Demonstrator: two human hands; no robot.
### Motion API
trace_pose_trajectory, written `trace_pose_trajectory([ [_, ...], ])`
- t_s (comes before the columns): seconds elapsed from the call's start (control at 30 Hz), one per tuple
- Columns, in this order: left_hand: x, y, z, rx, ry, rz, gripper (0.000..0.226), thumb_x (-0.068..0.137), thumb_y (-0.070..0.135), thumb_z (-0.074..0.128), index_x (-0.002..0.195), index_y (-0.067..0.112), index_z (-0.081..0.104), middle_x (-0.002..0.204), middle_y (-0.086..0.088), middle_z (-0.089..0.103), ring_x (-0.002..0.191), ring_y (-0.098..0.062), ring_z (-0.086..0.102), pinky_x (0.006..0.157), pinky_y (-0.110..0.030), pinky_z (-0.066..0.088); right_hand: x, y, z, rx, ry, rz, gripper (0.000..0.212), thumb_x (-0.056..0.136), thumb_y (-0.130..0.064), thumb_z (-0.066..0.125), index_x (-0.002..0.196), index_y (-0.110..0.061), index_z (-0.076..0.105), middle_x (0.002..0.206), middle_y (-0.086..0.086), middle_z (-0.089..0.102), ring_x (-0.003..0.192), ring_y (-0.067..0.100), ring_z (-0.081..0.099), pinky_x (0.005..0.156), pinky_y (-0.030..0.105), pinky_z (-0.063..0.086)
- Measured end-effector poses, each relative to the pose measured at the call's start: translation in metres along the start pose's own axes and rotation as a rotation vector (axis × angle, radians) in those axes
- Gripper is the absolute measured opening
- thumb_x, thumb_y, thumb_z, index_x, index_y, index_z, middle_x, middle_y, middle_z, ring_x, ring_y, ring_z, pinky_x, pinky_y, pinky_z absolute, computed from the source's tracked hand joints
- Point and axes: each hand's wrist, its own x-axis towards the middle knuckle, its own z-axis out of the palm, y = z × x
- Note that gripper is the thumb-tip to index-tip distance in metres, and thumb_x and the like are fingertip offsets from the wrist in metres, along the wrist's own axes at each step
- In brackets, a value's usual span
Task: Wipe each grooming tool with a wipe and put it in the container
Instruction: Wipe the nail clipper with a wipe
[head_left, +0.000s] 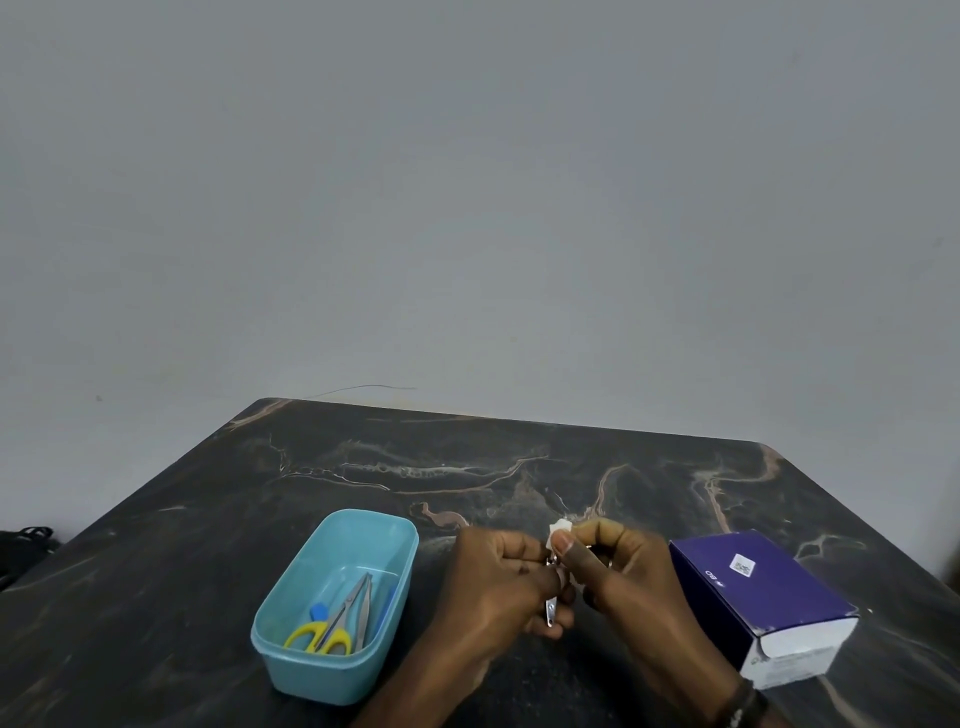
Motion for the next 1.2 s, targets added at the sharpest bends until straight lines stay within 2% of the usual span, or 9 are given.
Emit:
trace_pose_trajectory([
  [0.17, 0.0003, -0.0004, 0.0002, -0.003, 0.017, 0.002, 0.007, 0.084, -0.006, 0.062, 0.082, -0.004, 0.069, 0.066, -0.018, 0.07, 0.052, -0.023, 0.063, 0.052, -0.031, 0.054, -0.0005, -0.0027, 0.0002, -0.011, -0.049, 0.013, 0.017, 0.083, -0.006, 0.069, 0.074, 0.008, 0.068, 0.058, 0.012, 0.064, 0.045, 0.006, 0.055, 0.045, 0.013, 0.04],
  [0.43, -0.0013, -0.0005, 0.0001, 0.038, -0.022, -0.018, 0.01, 0.085, -0.001, 0.067, 0.092, -0.009, 0.067, 0.068, -0.016, 0.071, 0.053, -0.023, 0.066, 0.051, -0.03, 0.056, -0.0004, -0.0025, -0.001, 0.014, 0.05, -0.032, 0.019, 0.086, -0.008, 0.066, 0.076, 0.008, 0.067, 0.057, 0.01, 0.064, 0.045, 0.005, 0.056, 0.044, 0.015, 0.042],
  [0.57, -0.0008, -0.0013, -0.0003, 0.046, -0.003, -0.013, 0.007, 0.084, -0.003, 0.065, 0.087, -0.007, 0.069, 0.068, -0.018, 0.071, 0.054, -0.024, 0.065, 0.054, -0.032, 0.056, 0.0004, -0.0001, 0.0003, 0.005, 0.017, -0.005, 0.019, 0.086, -0.007, 0.067, 0.075, 0.009, 0.066, 0.053, 0.007, 0.062, 0.041, 0.004, 0.052, 0.043, 0.014, 0.04],
  [0.7, -0.0001, -0.0009, 0.0004, 0.015, 0.021, 0.008, 0.008, 0.082, -0.008, 0.061, 0.085, -0.009, 0.068, 0.068, -0.022, 0.069, 0.051, -0.025, 0.062, 0.051, -0.031, 0.054, 0.0003, 0.0014, 0.0012, -0.032, -0.044, 0.023, 0.018, 0.084, -0.006, 0.069, 0.074, 0.009, 0.066, 0.055, 0.011, 0.063, 0.044, 0.01, 0.055, 0.044, 0.014, 0.04],
  [0.83, -0.0018, 0.0006, 0.0022, -0.011, 0.018, 0.022, 0.005, 0.083, -0.007, 0.064, 0.085, -0.006, 0.068, 0.068, -0.022, 0.069, 0.052, -0.026, 0.061, 0.05, -0.03, 0.053, 0.0004, -0.0001, -0.0002, -0.04, -0.028, 0.01, 0.016, 0.085, -0.006, 0.068, 0.075, 0.006, 0.068, 0.056, 0.009, 0.065, 0.047, 0.008, 0.057, 0.046, 0.014, 0.041],
  [1.03, -0.0016, 0.0007, 0.0012, 0.018, -0.009, -0.01, 0.009, 0.084, 0.0, 0.068, 0.09, -0.007, 0.067, 0.071, -0.02, 0.072, 0.053, -0.024, 0.066, 0.054, -0.033, 0.056, 0.0001, -0.0001, 0.0011, -0.009, 0.058, -0.019, 0.019, 0.087, -0.008, 0.066, 0.074, 0.005, 0.067, 0.055, 0.009, 0.064, 0.045, 0.009, 0.055, 0.044, 0.016, 0.042],
  [1.2, -0.0036, 0.0014, 0.0004, 0.061, -0.03, -0.041, 0.009, 0.083, 0.002, 0.071, 0.089, -0.004, 0.068, 0.078, -0.021, 0.074, 0.06, -0.026, 0.07, 0.058, -0.034, 0.059, 0.0015, -0.0001, -0.0017, -0.035, 0.006, 0.032, 0.019, 0.086, -0.01, 0.067, 0.073, 0.004, 0.067, 0.058, 0.013, 0.064, 0.051, 0.017, 0.057, 0.049, 0.025, 0.046],
])
